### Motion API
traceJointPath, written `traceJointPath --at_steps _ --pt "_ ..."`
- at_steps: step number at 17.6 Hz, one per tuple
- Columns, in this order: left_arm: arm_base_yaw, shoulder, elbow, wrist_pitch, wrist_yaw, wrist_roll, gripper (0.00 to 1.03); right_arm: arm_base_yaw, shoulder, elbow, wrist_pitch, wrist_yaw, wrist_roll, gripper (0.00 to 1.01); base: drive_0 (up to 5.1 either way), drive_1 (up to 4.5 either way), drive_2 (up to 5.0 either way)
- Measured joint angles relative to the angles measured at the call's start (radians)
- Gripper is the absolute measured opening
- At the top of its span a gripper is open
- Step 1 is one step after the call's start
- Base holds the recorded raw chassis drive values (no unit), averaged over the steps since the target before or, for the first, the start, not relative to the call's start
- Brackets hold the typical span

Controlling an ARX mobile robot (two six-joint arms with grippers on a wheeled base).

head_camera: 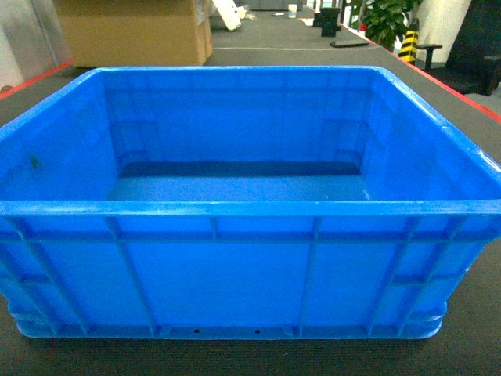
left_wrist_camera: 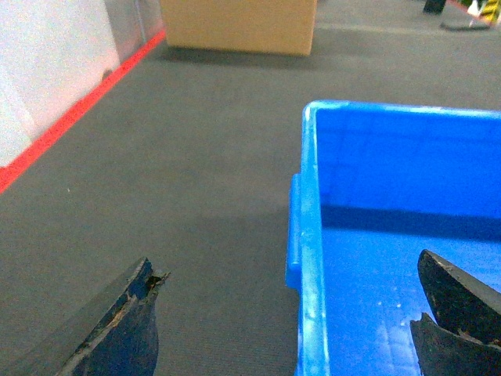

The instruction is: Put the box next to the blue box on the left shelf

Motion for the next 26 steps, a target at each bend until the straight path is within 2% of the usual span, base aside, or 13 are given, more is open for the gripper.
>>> traceJointPath --at_steps 1,3,6,10,13,14,15,20,22,23,24,25,26 --pt "0.004 0.154 0.084 -0.018 -0.001 0.001 0.98 0.014 0.15 0.085 -0.011 -0.019 0.011 0.98 0.0 0.0 0.0" --pt "-0.004 0.391 0.225 -0.058 -0.016 0.005 0.98 0.032 0.359 0.215 -0.032 -0.018 0.014 0.98 0.0 0.0 0.0" --pt "-0.026 0.571 0.378 -0.144 -0.019 -0.013 0.98 0.075 0.557 0.344 -0.083 0.002 0.015 0.98 0.0 0.0 0.0" --pt "-0.042 0.635 0.42 -0.207 -0.03 -0.013 0.98 0.098 0.677 0.374 -0.09 0.018 0.013 0.98 0.0 0.0 0.0" --pt "-0.048 0.662 0.447 -0.266 -0.055 0.003 0.98 0.109 0.701 0.385 -0.111 0.019 0.014 0.98 0.0 0.0 0.0" --pt "-0.048 0.667 0.452 -0.308 -0.059 0.005 0.98 0.119 0.703 0.391 -0.112 0.02 0.014 0.93 0.0 0.0 0.0" --pt "-0.051 0.675 0.458 -0.339 -0.089 0.012 0.91 0.13 0.707 0.394 -0.122 0.02 0.014 0.82 0.0 0.0 0.0" --pt "-0.061 0.682 0.491 -0.43 -0.075 -0.015 0.49 0.136 0.724 0.402 -0.134 0.021 0.01 0.4 0.0 0.0 0.0" --pt "-0.062 0.683 0.501 -0.457 -0.059 -0.036 0.32 0.136 0.724 0.406 -0.139 0.024 0.009 0.22 0.0 0.0 0.0" --pt "-0.063 0.683 0.506 -0.471 -0.046 -0.061 0.22 0.136 0.723 0.406 -0.139 0.022 0.01 0.13 0.0 0.0 0.0" --pt "-0.062 0.68 0.508 -0.483 -0.026 -0.069 0.17 0.137 0.717 0.406 -0.138 0.031 0.014 0.09 0.0 0.0 0.0" --pt "-0.06 0.666 0.504 -0.484 0.021 -0.09 0.1 0.135 0.716 0.406 -0.136 0.034 0.015 0.09 0.0 0.0 0.0" --pt "-0.068 0.639 0.476 -0.463 0.021 -0.1 0.08 0.134 0.698 0.391 -0.127 0.042 0.018 0.09 0.0 0.0 0.0"
